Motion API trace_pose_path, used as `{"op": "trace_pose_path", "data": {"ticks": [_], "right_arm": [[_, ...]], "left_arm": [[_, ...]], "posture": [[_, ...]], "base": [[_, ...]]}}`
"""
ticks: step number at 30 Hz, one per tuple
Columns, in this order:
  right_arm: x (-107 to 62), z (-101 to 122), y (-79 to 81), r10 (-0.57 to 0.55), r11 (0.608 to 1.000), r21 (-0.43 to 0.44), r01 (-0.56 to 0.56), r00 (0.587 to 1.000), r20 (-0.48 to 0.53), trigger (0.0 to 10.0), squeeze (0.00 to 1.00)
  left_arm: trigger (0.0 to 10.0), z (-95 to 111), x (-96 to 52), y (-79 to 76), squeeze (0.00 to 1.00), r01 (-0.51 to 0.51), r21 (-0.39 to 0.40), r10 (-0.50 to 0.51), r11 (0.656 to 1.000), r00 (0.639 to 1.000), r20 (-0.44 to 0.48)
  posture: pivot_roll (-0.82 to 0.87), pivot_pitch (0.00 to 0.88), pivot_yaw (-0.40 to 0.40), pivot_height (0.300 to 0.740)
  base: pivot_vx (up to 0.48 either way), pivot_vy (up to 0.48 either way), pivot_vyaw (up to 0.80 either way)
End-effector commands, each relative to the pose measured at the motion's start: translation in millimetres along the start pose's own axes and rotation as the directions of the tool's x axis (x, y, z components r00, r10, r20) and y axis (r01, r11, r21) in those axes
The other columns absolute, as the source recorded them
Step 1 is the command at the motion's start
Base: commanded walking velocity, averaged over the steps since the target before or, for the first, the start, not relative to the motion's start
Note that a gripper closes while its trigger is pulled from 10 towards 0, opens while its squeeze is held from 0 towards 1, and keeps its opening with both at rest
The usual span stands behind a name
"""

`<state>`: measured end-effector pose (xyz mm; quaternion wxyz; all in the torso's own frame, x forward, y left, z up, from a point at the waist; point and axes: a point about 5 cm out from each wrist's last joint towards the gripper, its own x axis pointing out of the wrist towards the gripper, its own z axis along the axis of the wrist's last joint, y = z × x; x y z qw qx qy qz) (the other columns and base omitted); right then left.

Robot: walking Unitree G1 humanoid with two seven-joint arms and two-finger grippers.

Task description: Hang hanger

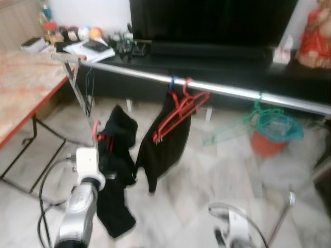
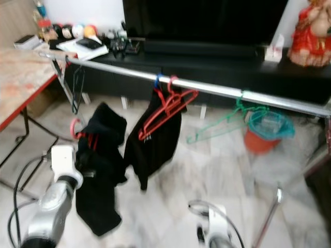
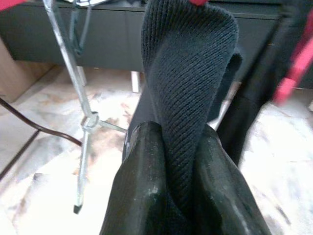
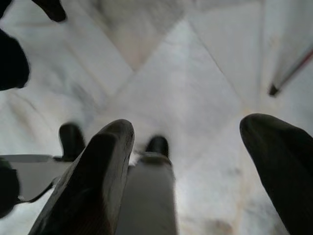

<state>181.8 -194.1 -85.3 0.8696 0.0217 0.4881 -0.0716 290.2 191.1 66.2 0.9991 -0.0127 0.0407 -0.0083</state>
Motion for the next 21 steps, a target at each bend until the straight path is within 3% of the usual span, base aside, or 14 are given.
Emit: {"op": "trace_pose_path", "data": {"ticks": [1, 7, 21], "right_arm": [[0.2, 0.9, 3.1, 0.009, 1.0, 0.016, -0.009, 1.0, 0.003, 10.0, 0.0], [0.2, 0.5, 3.2, 0.019, 1.0, 0.001, -0.019, 1.0, -0.001, 10.0, 0.0], [0.3, 1.7, 3.2, 0.021, 1.0, 0.006, -0.021, 1.0, 0.004, 10.0, 0.0]], "left_arm": [[10.0, 12.1, 2.6, 3.6, 0.0, -0.006, 0.016, 0.005, 1.0, 0.999, 0.051], [10.0, 10.6, 2.0, 3.4, 0.0, -0.006, 0.02, 0.005, 1.0, 0.999, 0.043], [10.0, 9.3, 0.4, 4.4, 0.0, -0.016, 0.019, 0.015, 1.0, 0.999, 0.038]], "posture": [[0.01, 0.0, 0.004, 0.74], [0.01, 0.0, 0.005, 0.74], [0.01, 0.0, 0.002, 0.74]], "base": [[-0.322, 0.0, 0.0], [-0.325, 0.0, -0.72], [-0.329, 0.0, 0.0]]}}
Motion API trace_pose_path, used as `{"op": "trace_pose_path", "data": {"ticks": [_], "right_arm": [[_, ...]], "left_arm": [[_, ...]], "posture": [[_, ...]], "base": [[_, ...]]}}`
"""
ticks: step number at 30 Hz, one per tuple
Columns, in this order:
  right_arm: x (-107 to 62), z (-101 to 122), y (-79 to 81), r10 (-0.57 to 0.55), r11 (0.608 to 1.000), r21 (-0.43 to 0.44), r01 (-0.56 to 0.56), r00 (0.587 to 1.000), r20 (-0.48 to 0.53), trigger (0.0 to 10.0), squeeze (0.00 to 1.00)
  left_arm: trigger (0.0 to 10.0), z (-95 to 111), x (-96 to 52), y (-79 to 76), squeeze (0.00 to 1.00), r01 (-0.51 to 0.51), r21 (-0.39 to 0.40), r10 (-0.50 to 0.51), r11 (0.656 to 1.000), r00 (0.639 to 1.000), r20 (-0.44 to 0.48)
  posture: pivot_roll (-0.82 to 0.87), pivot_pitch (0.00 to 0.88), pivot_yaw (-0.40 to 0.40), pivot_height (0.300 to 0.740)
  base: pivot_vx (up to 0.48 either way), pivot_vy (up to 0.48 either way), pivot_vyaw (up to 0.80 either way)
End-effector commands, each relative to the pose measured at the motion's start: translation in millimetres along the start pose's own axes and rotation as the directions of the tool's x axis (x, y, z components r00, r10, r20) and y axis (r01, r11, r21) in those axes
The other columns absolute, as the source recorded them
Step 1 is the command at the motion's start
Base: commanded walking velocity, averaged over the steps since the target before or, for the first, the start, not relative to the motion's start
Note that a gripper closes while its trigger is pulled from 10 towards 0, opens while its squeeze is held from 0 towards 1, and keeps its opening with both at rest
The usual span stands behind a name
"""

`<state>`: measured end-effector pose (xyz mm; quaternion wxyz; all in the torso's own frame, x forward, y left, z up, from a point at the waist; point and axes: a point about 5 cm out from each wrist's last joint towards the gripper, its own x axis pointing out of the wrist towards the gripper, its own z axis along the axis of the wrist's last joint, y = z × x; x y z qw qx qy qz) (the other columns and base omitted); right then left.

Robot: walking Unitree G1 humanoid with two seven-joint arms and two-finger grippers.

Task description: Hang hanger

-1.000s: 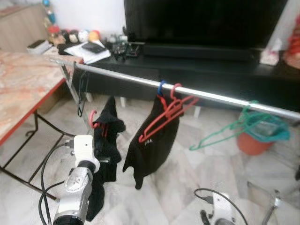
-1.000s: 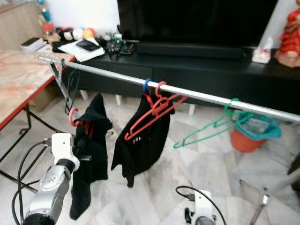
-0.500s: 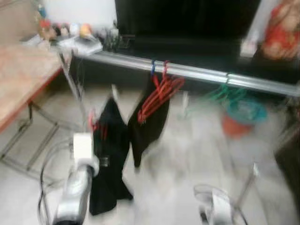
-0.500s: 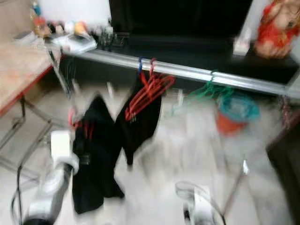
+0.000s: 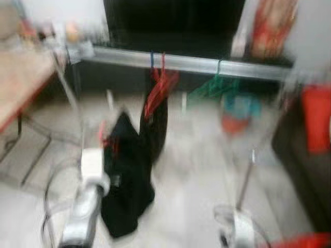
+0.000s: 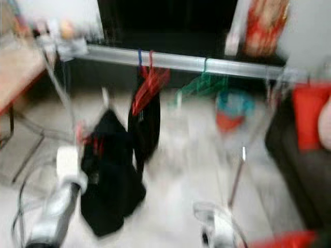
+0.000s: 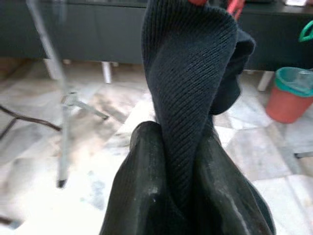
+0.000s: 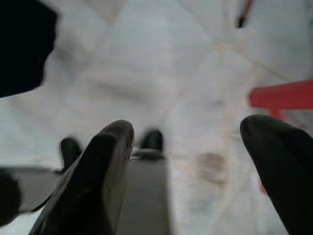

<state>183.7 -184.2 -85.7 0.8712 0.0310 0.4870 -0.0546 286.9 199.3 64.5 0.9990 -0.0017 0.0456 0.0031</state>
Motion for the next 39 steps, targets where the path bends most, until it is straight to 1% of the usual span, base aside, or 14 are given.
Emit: {"op": "trace_pose_path", "data": {"ticks": [1, 23, 27, 31, 39], "right_arm": [[-0.2, 1.5, -6.9, -0.018, 1.0, 0.007, 0.018, 1.0, 0.003, 10.0, 0.0], [-0.2, 2.0, -6.4, -0.016, 1.0, 0.01, 0.016, 1.0, 0.006, 10.0, 0.0], [-0.1, 2.1, -6.0, -0.015, 1.0, 0.01, 0.015, 1.0, 0.006, 10.0, 0.0], [-0.1, 2.1, -5.6, -0.015, 1.0, 0.012, 0.015, 1.0, 0.006, 10.0, 0.0], [-0.1, 2.0, -5.3, -0.014, 1.0, 0.011, 0.014, 1.0, 0.005, 10.0, 0.0]], "left_arm": [[10.0, 11.1, 3.6, -3.3, 0.0, 0.007, -0.002, -0.007, 1.0, 0.999, 0.047], [10.0, 10.6, 2.2, -2.8, 0.0, 0.005, 0.003, -0.005, 1.0, 0.999, 0.042], [10.0, 9.8, 1.7, -3.2, 0.0, 0.013, 0.017, -0.014, 1.0, 0.999, 0.037], [10.0, 9.5, 0.9, -6.3, 0.0, 0.033, -0.001, -0.032, 0.999, 0.999, 0.041], [10.0, 7.7, 0.4, -8.8, 0.0, 0.044, -0.001, -0.044, 0.999, 0.999, 0.028]], "posture": [[0.01, 0.0, 0.002, 0.74], [0.01, 0.0, 0.002, 0.74], [0.02, 0.0, 0.002, 0.74], [0.01, 0.0, 0.005, 0.74], [0.02, 0.0, 0.005, 0.74]], "base": [[-0.334, 0.0, 0.0], [-0.33, 0.0, 0.0], [0.0, 0.0, 0.0], [0.0, 0.0, 0.0], [0.0, 0.0, 0.0]]}}
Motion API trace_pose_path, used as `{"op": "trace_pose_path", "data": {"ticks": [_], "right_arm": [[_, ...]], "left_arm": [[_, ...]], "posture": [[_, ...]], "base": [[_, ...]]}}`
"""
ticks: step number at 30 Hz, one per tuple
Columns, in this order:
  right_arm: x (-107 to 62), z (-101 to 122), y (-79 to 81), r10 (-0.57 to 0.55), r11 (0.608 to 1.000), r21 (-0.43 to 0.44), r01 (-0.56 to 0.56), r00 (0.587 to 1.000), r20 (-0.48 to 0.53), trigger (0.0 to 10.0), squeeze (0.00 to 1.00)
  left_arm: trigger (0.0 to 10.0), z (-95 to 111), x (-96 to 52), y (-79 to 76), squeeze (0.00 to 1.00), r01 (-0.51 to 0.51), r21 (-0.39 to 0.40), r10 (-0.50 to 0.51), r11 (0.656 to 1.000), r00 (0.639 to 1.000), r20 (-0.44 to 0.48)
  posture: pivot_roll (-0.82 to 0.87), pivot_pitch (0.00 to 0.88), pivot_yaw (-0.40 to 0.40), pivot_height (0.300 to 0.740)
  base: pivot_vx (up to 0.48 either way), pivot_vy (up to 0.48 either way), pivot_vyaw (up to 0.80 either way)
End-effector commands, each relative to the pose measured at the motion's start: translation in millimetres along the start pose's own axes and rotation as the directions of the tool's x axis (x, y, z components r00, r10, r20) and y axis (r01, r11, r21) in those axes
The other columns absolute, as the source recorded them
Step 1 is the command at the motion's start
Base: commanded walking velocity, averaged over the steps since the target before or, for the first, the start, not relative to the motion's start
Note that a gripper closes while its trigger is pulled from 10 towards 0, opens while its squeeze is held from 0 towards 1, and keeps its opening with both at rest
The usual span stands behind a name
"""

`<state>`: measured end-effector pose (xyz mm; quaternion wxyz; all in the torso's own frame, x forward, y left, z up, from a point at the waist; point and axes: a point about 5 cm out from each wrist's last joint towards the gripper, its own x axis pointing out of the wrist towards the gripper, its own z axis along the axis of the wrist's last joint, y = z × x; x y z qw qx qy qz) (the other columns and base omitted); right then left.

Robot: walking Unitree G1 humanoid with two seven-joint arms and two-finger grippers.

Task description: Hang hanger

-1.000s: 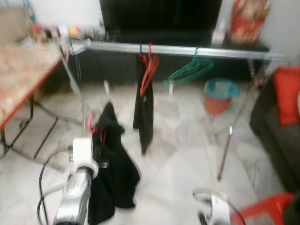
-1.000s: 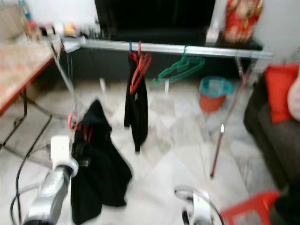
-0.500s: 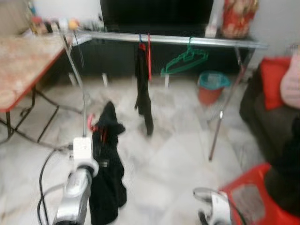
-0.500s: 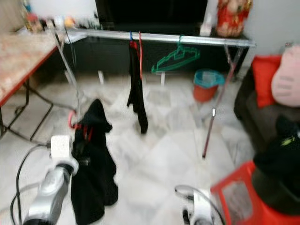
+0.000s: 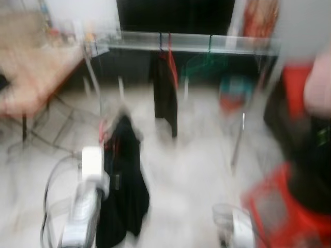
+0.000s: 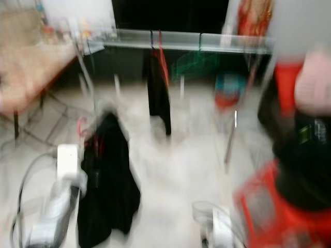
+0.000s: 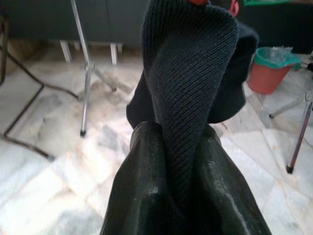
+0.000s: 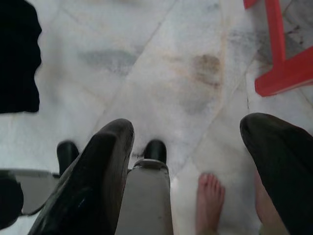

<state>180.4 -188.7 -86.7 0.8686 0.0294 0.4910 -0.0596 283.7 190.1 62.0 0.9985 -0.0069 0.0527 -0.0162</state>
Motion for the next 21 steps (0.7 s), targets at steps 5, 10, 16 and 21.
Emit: {"op": "trace_pose_path", "data": {"ticks": [5, 10, 16, 21], "right_arm": [[0.4, 4.5, -0.4, -0.003, 1.0, 0.01, 0.003, 1.0, 0.014, 10.0, 0.0], [0.5, 7.0, 0.8, 0.029, 0.998, -0.063, -0.028, 0.999, 0.016, 10.0, 0.0], [0.4, 16.3, 5.4, 0.123, 0.951, -0.291, -0.107, 0.992, 0.039, 10.0, 0.0], [-0.9, 22.2, 14.8, 0.25, 0.882, -0.421, -0.21, 0.967, 0.044, 10.0, 0.0]], "left_arm": [[10.0, 9.9, 2.9, -1.7, 0.0, 0.04, 0.021, -0.041, 0.999, 0.999, 0.027], [10.0, 4.8, 1.7, -3.3, 0.0, 0.211, 0.106, -0.203, 0.972, 0.976, -0.075], [10.0, 5.7, 0.9, -1.0, 0.0, 0.309, 0.175, -0.29, 0.935, 0.949, -0.124], [10.0, 5.9, -0.4, -9.0, 0.0, 0.515, 0.217, -0.469, 0.829, 0.853, -0.23]], "posture": [[0.02, 0.0, 0.005, 0.74], [0.03, 0.0, 0.005, 0.74], [0.03, 0.0, 0.009, 0.74], [0.01, 0.0, 0.008, 0.74]], "base": [[0.0, 0.0, 0.0], [0.0, 0.0, 0.0], [0.0, 0.0, 0.0], [0.0, 0.0, 0.0]]}}
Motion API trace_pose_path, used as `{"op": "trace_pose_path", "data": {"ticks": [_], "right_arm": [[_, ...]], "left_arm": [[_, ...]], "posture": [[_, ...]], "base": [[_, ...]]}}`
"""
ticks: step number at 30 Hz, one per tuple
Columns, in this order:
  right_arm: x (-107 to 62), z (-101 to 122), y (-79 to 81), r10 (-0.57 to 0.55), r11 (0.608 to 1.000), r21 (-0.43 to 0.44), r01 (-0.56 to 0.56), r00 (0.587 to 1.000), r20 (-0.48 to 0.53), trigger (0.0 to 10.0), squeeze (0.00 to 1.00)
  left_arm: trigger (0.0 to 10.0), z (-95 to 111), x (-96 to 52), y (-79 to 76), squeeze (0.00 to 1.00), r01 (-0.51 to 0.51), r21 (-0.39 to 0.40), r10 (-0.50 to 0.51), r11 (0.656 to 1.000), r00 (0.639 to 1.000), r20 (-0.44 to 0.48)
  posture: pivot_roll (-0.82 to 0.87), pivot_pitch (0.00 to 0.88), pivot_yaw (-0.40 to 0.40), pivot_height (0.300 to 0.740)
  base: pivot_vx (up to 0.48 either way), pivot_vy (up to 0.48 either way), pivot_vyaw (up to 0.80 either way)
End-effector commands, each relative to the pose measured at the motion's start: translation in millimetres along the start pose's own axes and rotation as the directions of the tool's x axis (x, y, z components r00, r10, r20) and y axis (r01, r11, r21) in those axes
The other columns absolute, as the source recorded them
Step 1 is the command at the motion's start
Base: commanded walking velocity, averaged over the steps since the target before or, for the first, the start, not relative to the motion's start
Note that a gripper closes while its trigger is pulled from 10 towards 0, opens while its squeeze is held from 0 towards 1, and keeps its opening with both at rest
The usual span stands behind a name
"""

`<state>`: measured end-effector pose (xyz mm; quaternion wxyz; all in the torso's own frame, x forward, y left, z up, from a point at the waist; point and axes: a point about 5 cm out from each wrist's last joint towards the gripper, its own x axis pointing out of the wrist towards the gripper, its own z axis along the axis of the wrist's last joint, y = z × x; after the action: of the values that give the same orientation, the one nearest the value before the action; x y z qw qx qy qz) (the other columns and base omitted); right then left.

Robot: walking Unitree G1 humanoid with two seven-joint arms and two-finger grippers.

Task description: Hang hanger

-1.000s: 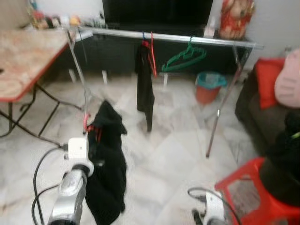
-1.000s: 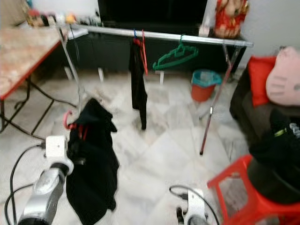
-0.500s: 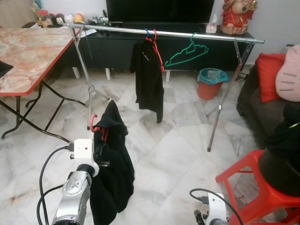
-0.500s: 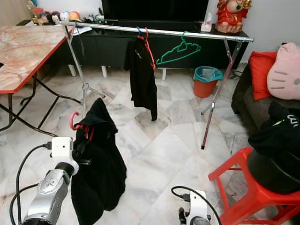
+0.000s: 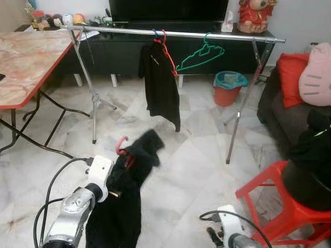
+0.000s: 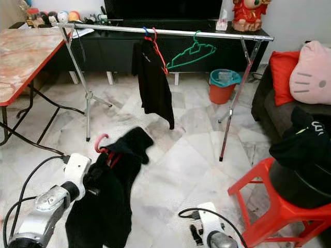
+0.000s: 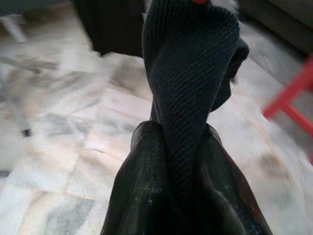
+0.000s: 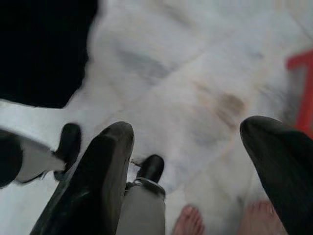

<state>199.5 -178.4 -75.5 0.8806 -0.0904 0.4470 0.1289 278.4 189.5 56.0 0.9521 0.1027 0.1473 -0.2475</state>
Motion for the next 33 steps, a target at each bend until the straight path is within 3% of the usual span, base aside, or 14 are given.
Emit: {"op": "trace_pose_path", "data": {"ticks": [1, 2, 3, 4, 5, 6, 9, 10, 14, 20, 33], "right_arm": [[0.5, 3.4, 3.5, 0.059, 0.995, -0.075, -0.059, 0.998, 0.007, 10.0, 0.0], [0.5, 4.2, 4.4, 0.076, 0.992, -0.097, -0.075, 0.997, 0.006, 10.0, 0.0], [1.4, 22.8, -1.7, 0.108, 0.988, -0.118, -0.101, 0.993, 0.047, 10.0, 0.0], [0.4, 57.3, -12.4, 0.17, 0.977, -0.152, -0.151, 0.978, 0.121, 10.0, 0.0], [0.4, 57.3, -12.4, 0.17, 0.977, -0.152, -0.151, 0.978, 0.121, 10.0, 0.0], [-2.4, 79.9, -17.3, 0.228, 0.962, -0.193, -0.195, 0.959, 0.169, 10.0, 0.0], [-3.8, 91.5, -16.0, 0.27, 0.95, -0.214, -0.226, 0.941, 0.203, 10.0, 0.0], [-5.1, 100.4, -11.4, 0.327, 0.939, -0.196, -0.283, 0.912, 0.247, 10.0, 0.0], [-5.6, 103.4, -7.4, 0.369, 0.926, -0.18, -0.331, 0.891, 0.263, 10.0, 0.0], [-5.8, 93.8, -0.2, 0.468, 0.879, -0.201, -0.432, 0.862, 0.194, 10.0, 0.0], [-5.1, 94.2, -3.9, 0.411, 0.91, -0.169, -0.38, 0.882, 0.229, 10.0, 0.0]], "left_arm": [[10.0, 15.9, 4.6, -7.4, 0.0, 0.118, 0.078, -0.12, 0.99, 0.993, 0.015], [10.0, 16.6, 4.8, -9.3, 0.0, 0.147, 0.089, -0.149, 0.985, 0.989, 0.005], [10.0, 17.8, 5.3, -11.4, 0.0, 0.176, 0.1, -0.177, 0.979, 0.984, -0.002], [10.0, 20.3, 6.1, -14.4, 0.0, 0.219, 0.111, -0.219, 0.969, 0.976, -0.013], [10.0, 20.3, 6.1, -14.4, 0.0, 0.219, 0.111, -0.219, 0.969, 0.976, -0.013], [10.0, 22.8, 7.0, -17.0, 0.0, 0.26, 0.116, -0.259, 0.959, 0.966, -0.023], [10.0, 26.2, 7.5, -18.9, 0.0, 0.299, 0.12, -0.298, 0.947, 0.954, -0.032], [10.0, 31.7, 7.8, -20.0, 0.0, 0.335, 0.112, -0.334, 0.936, 0.942, -0.03], [10.0, 35.8, 7.7, -20.9, 0.0, 0.362, 0.105, -0.361, 0.926, 0.932, -0.024], [10.0, 40.4, 7.5, -17.0, 0.0, 0.369, 0.106, -0.368, 0.923, 0.929, -0.029], [10.0, 47.5, 11.3, -19.5, 0.0, 0.369, 0.092, -0.37, 0.925, 0.929, -0.01]], "posture": [[0.01, 0.0, 0.008, 0.74], [0.01, 0.0, 0.008, 0.74], [0.01, 0.0, 0.009, 0.74], [0.01, 0.0, 0.009, 0.74], [0.01, 0.0, 0.009, 0.74], [0.01, 0.0, 0.009, 0.74], [0.01, 0.0, 0.009, 0.74], [0.01, 0.0, 0.008, 0.74], [0.02, 0.0, 0.002, 0.74], [0.02, 0.0, -0.006, 0.74], [0.02, 0.0, -0.015, 0.74]], "base": [[0.0, 0.0, 0.0], [0.0, 0.0, 0.0], [0.0, 0.0, 0.0], [0.0, 0.0, 0.0], [0.0, 0.0, 0.0], [0.0, 0.0, 0.0], [0.0, 0.0, 0.0], [0.0, 0.0, 0.0], [0.0, 0.0, 0.0], [0.0, 0.0, 0.0], [0.0, 0.0, 0.0]]}}
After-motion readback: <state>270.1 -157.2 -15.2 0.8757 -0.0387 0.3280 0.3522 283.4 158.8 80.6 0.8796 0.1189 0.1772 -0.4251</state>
